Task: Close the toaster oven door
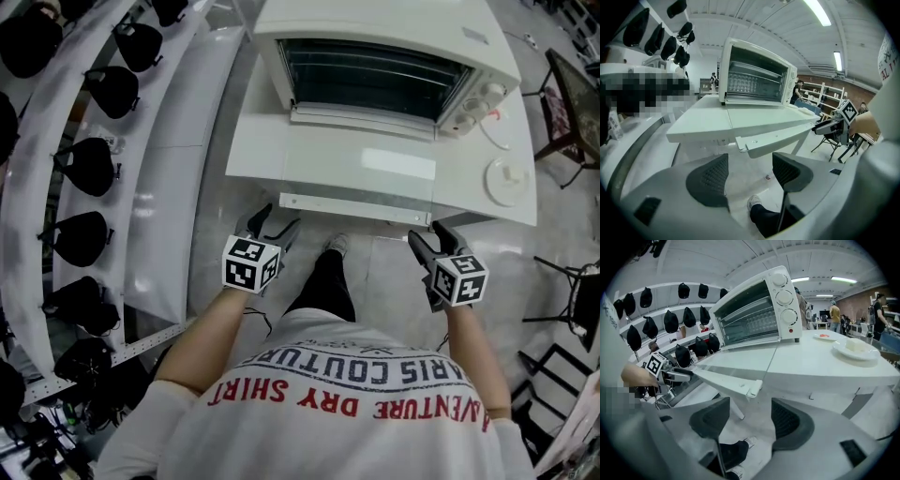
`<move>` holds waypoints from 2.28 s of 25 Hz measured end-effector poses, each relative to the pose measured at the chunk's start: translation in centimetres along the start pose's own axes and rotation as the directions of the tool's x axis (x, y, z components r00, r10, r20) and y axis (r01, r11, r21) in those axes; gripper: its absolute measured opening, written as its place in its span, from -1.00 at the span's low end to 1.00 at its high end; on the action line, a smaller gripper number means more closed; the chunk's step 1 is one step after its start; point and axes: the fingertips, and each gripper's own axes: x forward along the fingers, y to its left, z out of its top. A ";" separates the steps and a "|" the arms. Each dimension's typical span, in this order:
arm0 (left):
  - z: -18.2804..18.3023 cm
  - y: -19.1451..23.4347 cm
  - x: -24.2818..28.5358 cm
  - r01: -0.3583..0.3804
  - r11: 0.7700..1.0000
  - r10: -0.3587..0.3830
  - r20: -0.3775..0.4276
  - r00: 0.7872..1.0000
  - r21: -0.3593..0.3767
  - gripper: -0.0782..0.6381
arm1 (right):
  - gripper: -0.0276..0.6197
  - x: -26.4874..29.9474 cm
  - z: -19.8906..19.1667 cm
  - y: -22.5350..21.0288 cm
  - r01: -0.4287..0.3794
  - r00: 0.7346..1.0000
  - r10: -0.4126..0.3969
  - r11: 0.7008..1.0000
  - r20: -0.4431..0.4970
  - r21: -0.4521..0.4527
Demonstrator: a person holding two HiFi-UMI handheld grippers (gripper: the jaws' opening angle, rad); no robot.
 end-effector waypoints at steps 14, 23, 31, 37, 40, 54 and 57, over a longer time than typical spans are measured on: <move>-0.2 0.4 3.6 0.063 0.996 -0.063 0.002 0.998 -0.057 0.04 | -0.11 3.7 -0.4 0.2 -0.022 0.999 0.018 0.996 0.042 0.084; 0.3 0.1 3.9 0.095 0.994 -0.094 0.023 0.995 -0.059 -0.14 | -0.36 3.8 0.4 0.7 -0.019 0.997 0.012 0.996 0.076 0.092; 0.5 -0.4 3.9 0.115 0.992 -0.114 0.026 0.993 -0.055 -0.38 | -0.46 3.6 0.6 0.9 -0.019 0.997 0.012 0.996 0.078 0.086; 0.6 -0.4 3.7 0.109 0.992 -0.107 0.028 0.994 -0.067 -0.43 | -0.47 3.4 0.7 0.9 -0.027 0.997 0.021 0.996 0.077 0.085; 0.7 -0.4 3.5 0.104 0.992 -0.102 0.032 0.994 -0.071 -0.43 | -0.47 3.2 0.8 0.9 -0.033 0.997 0.025 0.995 0.080 0.093; 1.8 -0.7 2.3 0.085 0.993 -0.081 0.050 0.995 -0.083 -0.44 | -0.48 2.1 1.7 1.5 -0.051 0.995 0.040 0.992 0.096 0.116; 2.1 -0.8 2.0 0.082 0.993 -0.078 0.053 0.996 -0.085 -0.44 | -0.48 1.7 2.0 1.7 -0.058 0.994 0.046 0.992 0.102 0.115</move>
